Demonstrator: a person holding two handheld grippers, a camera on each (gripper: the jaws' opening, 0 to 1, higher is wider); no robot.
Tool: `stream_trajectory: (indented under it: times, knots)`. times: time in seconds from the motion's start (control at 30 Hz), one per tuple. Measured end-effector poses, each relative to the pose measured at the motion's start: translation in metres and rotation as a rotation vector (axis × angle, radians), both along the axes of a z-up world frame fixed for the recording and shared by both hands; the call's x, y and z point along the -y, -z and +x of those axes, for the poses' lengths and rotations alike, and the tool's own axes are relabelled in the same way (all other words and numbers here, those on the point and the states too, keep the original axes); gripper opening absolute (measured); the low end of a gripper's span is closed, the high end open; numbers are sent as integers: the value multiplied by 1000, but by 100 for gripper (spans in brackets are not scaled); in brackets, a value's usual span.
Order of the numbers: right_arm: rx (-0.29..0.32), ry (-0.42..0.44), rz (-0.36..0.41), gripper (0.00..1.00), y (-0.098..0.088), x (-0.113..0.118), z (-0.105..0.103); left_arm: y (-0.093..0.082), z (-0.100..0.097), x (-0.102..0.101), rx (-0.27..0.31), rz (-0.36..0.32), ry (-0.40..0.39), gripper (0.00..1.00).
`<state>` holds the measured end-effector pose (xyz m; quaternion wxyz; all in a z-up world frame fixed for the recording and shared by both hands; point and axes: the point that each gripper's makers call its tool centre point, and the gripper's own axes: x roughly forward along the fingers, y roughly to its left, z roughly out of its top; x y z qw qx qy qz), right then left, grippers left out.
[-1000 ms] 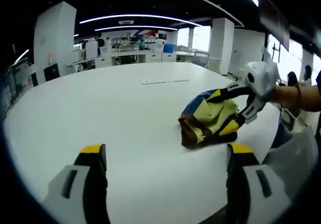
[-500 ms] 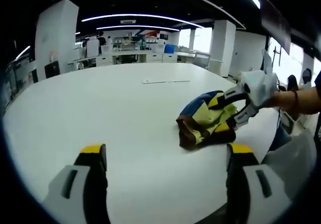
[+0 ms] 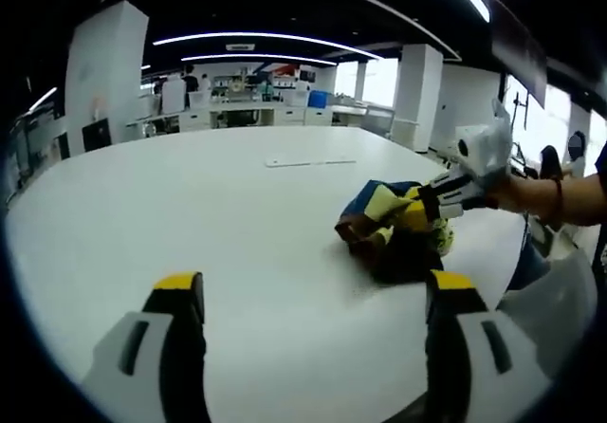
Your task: Fold the garment on the visible template until the final outline fits inside the template.
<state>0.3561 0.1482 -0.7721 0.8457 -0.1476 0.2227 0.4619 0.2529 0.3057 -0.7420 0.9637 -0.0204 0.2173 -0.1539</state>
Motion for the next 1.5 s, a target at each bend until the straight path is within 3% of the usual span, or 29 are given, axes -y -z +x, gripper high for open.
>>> stream_trajectory:
  times: [0.17,0.33,0.63,0.97,1.13,1.27,1.5]
  knots:
    - [5,79,80,0,-25,13,7,0,6,9,6,1,40,93]
    - [20,132,102,0,-46,32,12,-4,13,29,15,-2,88,92]
    - [16,226,115,0,-59,64,19,-11,33,62,32,-22,196,84]
    - [-53,401,122,0,-43,110,26,-21,52,85,56,-92,265,79]
    - [-127,469,96,0,-14,126,22,-16,53,93,43,-74,290,77]
    - [-174,486,108,0,3,133,16,-11,53,100,28,-73,308,75]
    - [-202,473,32,0,29,140,8,-5,52,113,5,-71,357,69]
